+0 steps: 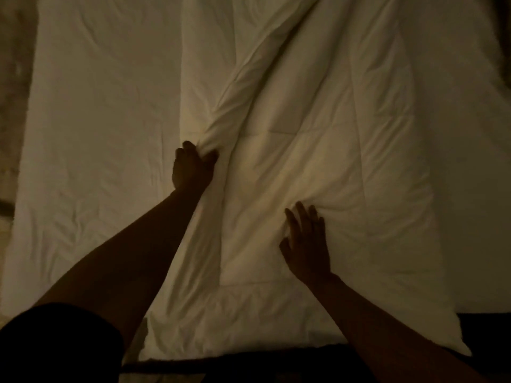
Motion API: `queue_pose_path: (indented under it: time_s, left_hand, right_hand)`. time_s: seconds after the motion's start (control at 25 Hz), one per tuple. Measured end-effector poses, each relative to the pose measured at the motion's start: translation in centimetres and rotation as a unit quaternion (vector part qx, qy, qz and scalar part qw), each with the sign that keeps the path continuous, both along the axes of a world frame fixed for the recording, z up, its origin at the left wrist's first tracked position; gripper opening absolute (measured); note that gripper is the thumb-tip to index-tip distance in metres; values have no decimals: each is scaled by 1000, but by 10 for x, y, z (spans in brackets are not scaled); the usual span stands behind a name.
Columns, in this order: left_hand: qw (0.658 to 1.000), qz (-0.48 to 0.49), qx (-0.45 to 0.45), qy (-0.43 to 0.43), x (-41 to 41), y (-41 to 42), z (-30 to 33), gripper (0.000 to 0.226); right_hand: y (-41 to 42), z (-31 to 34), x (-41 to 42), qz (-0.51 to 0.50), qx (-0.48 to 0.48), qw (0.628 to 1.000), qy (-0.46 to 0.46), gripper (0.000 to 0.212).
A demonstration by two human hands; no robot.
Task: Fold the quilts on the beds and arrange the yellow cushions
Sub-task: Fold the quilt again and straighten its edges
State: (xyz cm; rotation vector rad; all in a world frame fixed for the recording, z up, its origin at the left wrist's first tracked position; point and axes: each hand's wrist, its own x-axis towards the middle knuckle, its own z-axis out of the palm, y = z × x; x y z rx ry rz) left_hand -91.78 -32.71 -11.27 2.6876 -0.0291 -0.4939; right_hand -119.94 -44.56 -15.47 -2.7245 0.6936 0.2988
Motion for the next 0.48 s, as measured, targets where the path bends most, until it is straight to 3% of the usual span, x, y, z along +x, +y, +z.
queue_pose_path:
  time_s: [0.12, 0.2, 0.36, 0.48]
  left_hand:
    - [999, -18, -5, -39, 25, 28, -3, 35]
    - [999, 6, 8, -41, 39, 64, -10, 30]
    - [994, 41, 47, 93, 48, 84, -32, 53]
    - [984, 91, 7, 154, 18, 86, -37, 76]
  right_hand:
    - [17, -7, 31, -10, 0, 1000, 13, 74]
    - [27, -11, 38, -20, -3, 999, 28, 76]
    - [32, -19, 39, -15, -29, 999, 40, 75]
    - [42, -20, 43, -28, -42, 997, 59, 72]
